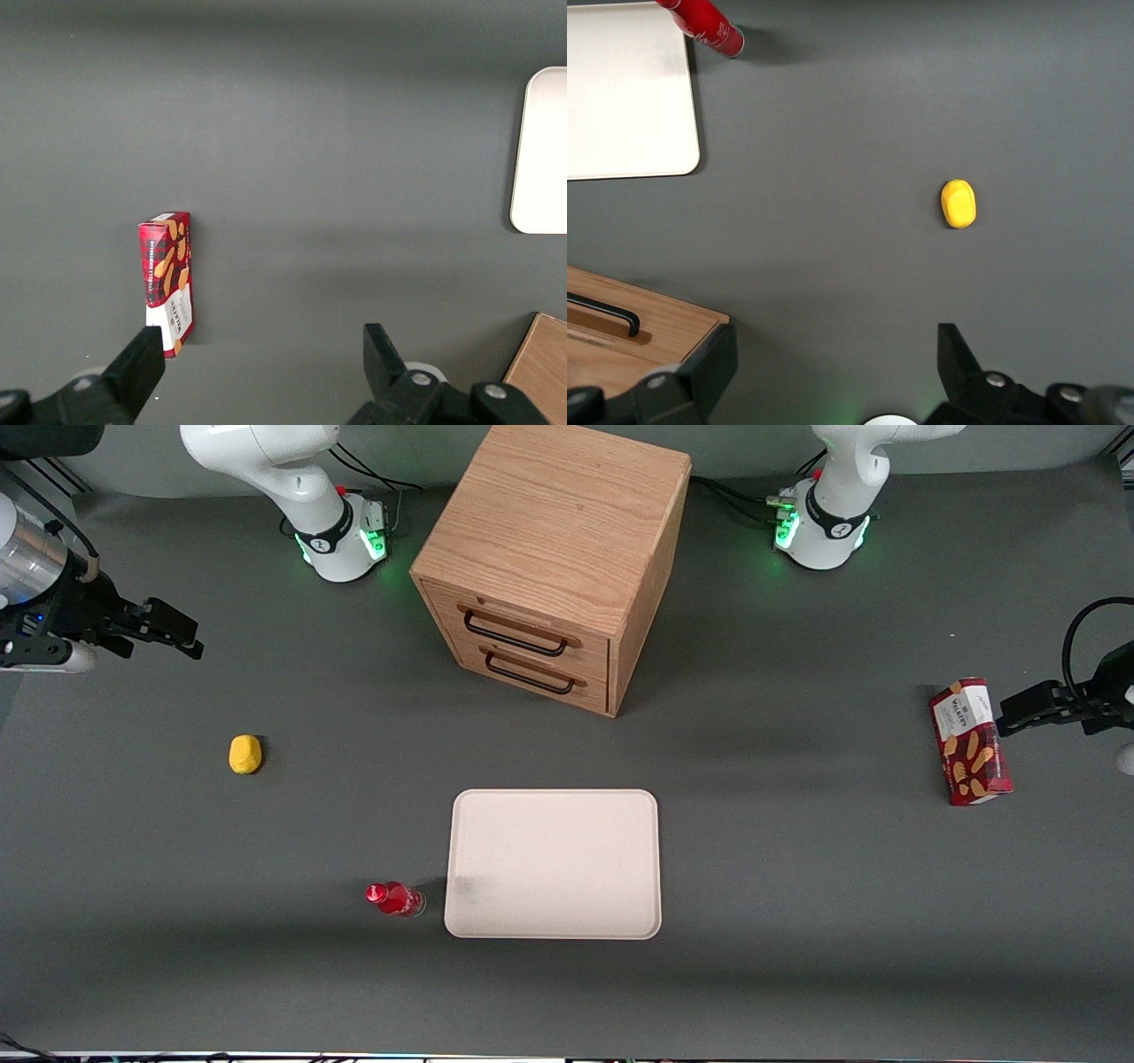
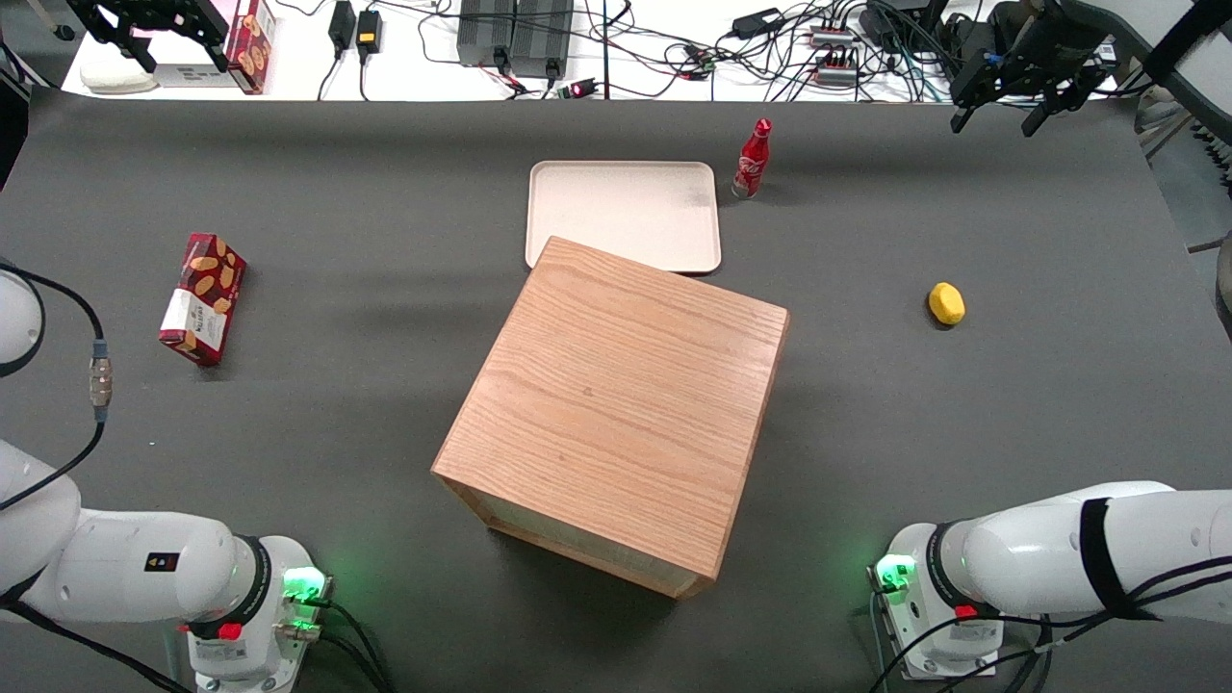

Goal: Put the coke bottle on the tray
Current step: 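Move the right gripper toward the red bottle beside the white tray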

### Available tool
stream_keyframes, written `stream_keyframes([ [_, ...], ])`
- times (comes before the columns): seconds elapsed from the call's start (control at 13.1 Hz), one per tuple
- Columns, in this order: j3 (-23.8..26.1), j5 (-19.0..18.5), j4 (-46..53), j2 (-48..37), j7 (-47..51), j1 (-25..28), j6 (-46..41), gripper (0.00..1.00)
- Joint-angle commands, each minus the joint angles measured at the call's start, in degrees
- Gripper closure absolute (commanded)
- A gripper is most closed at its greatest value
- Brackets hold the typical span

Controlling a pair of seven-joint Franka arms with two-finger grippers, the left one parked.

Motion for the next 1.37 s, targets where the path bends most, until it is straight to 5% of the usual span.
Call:
stream_keyframes([
  [0.0,-0.13,-0.71,2.07,1.59,1.23,0.44,-1.68,0.0],
  [0.23,0.04,-0.01,7.49,6.23,1.06,0.44,-1.68,0.0],
  [0.84,4.69,5.18,43.43,35.66,1.24,0.53,-8.89,0.0],
  [1.3,8.12,5.0,50.24,48.07,1.68,0.61,1.81,0.0],
])
